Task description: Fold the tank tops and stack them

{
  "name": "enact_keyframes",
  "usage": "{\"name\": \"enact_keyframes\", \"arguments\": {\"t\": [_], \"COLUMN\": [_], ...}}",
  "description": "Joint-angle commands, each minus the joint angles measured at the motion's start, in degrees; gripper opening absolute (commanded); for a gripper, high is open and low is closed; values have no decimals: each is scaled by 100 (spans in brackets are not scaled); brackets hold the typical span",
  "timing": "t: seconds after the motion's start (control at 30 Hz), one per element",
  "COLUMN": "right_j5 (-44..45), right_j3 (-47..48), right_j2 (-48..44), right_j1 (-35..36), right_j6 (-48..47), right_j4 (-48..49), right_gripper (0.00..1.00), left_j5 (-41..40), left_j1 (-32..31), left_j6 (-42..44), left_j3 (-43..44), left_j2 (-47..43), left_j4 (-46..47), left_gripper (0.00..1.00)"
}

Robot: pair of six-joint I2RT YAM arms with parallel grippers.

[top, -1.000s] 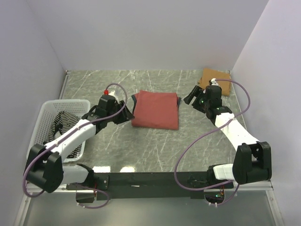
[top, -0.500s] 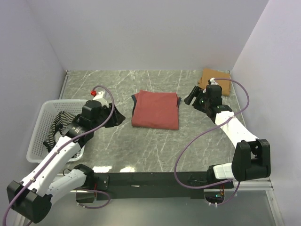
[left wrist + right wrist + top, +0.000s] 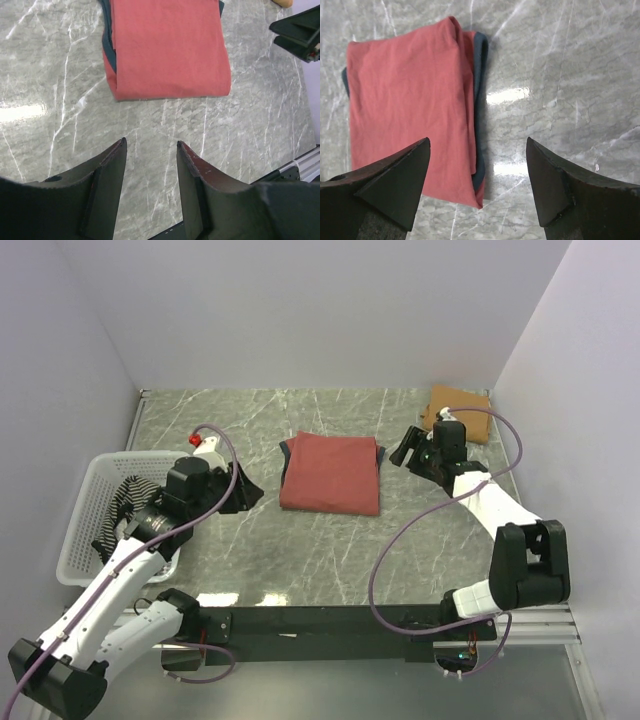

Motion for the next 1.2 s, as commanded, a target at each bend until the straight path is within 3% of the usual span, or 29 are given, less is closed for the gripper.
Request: {"name": "enact_keyframes", "arguments": {"t": [0.0,0.47,0.63,1.17], "right_j5": [38,-313,56,503], "right_j3": [217,542,726,1061], "right_j2": [118,1550,1736,2465], "right_j1": [-48,452,821,1173], "right_j6": [-31,172,145,532], "right_j4": [206,627,496,40], "right_gripper": [83,82,81,64], "left_j5": [182,568,595,665], "left_j1": [84,330,392,462], "left_j6": [138,146,120,129], "left_j3": [70,35,-1,8], "left_j2": [-140,-35,-61,-35], "left_j4": [143,239,275,292], "left_gripper": [50,50,50,50]}}
